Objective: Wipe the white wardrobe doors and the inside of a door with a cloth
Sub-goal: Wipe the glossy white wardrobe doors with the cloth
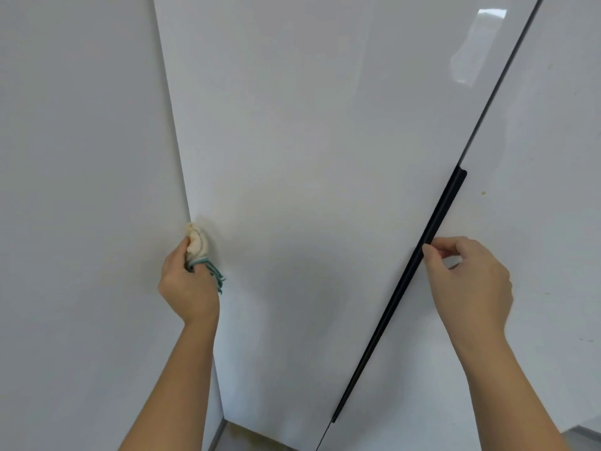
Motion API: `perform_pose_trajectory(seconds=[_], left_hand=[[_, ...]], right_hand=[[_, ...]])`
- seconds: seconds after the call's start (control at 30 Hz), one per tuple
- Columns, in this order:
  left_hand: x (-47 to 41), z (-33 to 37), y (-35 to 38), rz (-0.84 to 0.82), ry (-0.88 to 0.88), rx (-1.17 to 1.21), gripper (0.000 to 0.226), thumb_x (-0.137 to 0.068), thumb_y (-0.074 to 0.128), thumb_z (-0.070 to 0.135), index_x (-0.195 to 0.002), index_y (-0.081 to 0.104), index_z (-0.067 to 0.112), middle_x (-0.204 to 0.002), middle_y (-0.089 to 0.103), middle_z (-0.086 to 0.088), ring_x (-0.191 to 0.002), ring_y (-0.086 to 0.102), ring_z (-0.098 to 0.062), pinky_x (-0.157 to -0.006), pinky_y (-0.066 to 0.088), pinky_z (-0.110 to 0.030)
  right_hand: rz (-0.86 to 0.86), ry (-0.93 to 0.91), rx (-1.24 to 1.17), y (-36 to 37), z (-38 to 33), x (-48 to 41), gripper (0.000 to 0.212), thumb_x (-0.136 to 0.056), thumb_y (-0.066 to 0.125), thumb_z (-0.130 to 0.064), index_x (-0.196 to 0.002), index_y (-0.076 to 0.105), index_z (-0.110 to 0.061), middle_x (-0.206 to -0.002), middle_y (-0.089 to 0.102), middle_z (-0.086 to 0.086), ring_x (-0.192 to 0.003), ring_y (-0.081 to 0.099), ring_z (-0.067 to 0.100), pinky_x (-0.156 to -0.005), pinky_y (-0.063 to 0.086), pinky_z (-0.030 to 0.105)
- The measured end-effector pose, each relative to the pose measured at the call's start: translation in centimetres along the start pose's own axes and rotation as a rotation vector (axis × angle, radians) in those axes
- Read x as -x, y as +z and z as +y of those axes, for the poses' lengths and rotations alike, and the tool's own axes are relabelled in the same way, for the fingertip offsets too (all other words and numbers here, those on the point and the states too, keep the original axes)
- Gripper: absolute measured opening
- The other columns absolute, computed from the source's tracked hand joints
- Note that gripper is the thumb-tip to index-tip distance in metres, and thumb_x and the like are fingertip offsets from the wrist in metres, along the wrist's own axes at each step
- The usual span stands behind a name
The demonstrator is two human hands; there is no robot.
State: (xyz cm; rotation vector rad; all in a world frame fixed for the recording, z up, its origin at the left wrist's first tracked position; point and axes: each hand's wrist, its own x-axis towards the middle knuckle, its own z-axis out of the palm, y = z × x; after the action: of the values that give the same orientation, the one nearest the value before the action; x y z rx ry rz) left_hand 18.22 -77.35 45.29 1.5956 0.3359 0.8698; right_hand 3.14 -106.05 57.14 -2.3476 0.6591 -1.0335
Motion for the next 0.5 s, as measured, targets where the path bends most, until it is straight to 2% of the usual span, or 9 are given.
perform_pose_trajectory(seconds=[0.1,0.17,0.33,0.43,0.5], left_hand=[[-0.9,-0.6,1.1,0.000,0.031,-0.016,0.053,-0.083,0.049,-0.010,-0.127,0.065,0.014,-0.114,0.063,0.008,-0.102,0.060,-0.011,-0.094,0.052,-0.030],[-1.2,-1.4,1.9,-0.010,0.023,-0.043,0.054,-0.082,0.049,-0.010,-0.127,0.064,0.015,-0.117,0.065,0.004,-0.104,0.061,-0.015,-0.094,0.052,-0.031],[-1.1,-3.3,2.8,-0.034,0.011,-0.078,0.054,-0.082,0.049,-0.009,-0.130,0.063,0.011,-0.120,0.066,-0.006,-0.109,0.062,-0.024,-0.097,0.051,-0.036],[0.7,-2.6,3.0,-0.063,-0.026,-0.030,0.054,-0.082,0.050,-0.010,-0.130,0.062,0.010,-0.119,0.066,-0.005,-0.107,0.062,-0.022,-0.095,0.051,-0.031],[2.9,-1.8,3.2,-0.101,0.003,-0.002,0.054,-0.081,0.051,-0.010,-0.129,0.063,0.011,-0.116,0.065,0.001,-0.102,0.061,-0.016,-0.091,0.050,-0.025]], right_hand=[[-0.041,0.014,0.055,0.6,0.8,0.8,0.011,-0.093,0.059,-0.032,-0.099,0.067,-0.026,-0.093,0.065,-0.012,-0.075,0.057,0.015,-0.063,0.041,0.030],[-0.084,0.035,0.088,1.1,1.5,1.2,0.010,-0.093,0.059,-0.032,-0.097,0.067,-0.027,-0.093,0.064,-0.013,-0.075,0.056,0.014,-0.063,0.040,0.029],[-0.149,0.065,0.111,2.1,2.8,2.0,0.011,-0.094,0.059,-0.032,-0.097,0.069,-0.029,-0.093,0.065,-0.015,-0.075,0.058,0.011,-0.064,0.046,0.030],[-0.160,0.054,0.101,2.3,3.2,2.1,0.011,-0.094,0.058,-0.031,-0.097,0.068,-0.028,-0.092,0.064,-0.014,-0.074,0.058,0.010,-0.065,0.049,0.031],[-0.162,0.041,0.091,2.3,3.3,2.0,0.012,-0.095,0.057,-0.031,-0.097,0.069,-0.028,-0.093,0.064,-0.014,-0.075,0.058,0.010,-0.066,0.048,0.030]])
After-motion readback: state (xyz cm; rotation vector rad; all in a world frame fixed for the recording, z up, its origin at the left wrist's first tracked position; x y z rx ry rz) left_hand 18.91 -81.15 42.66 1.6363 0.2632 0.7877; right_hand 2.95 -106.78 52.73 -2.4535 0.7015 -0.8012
